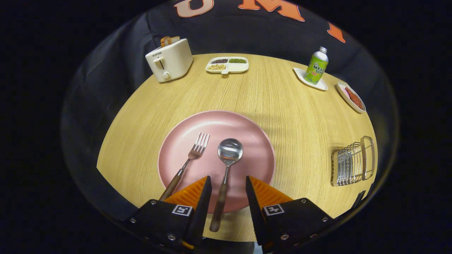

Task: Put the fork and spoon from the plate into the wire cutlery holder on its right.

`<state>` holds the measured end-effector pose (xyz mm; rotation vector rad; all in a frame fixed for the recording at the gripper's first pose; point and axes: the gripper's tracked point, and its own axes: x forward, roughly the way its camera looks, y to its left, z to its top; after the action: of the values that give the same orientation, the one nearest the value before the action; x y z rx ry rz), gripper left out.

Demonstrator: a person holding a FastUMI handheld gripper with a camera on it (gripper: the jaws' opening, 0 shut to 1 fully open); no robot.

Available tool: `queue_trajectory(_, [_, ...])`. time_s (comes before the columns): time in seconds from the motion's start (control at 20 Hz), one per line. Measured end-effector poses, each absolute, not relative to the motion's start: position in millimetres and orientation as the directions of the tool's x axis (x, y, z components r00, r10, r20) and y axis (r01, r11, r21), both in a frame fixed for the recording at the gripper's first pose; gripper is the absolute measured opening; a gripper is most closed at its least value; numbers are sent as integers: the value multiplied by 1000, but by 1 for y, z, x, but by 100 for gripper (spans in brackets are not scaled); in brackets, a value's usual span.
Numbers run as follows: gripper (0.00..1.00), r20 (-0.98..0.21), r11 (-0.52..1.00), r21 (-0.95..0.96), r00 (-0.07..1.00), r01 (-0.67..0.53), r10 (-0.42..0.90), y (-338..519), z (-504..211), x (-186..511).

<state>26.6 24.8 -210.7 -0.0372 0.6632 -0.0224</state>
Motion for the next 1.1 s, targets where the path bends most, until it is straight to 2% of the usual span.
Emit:
queue_trajectory(0.15, [51, -649, 999, -44, 760, 2, -31, 27, -221, 29])
queue_trajectory(0.5, [12, -670, 999, -23, 741, 40, -45, 22, -238, 35])
queue_trajectory(0.7, [6, -654, 999, 31, 756, 34, -6, 22, -228, 33])
queue_trajectory(1.1, [6, -602, 997, 57, 798, 55, -10, -11, -201, 13])
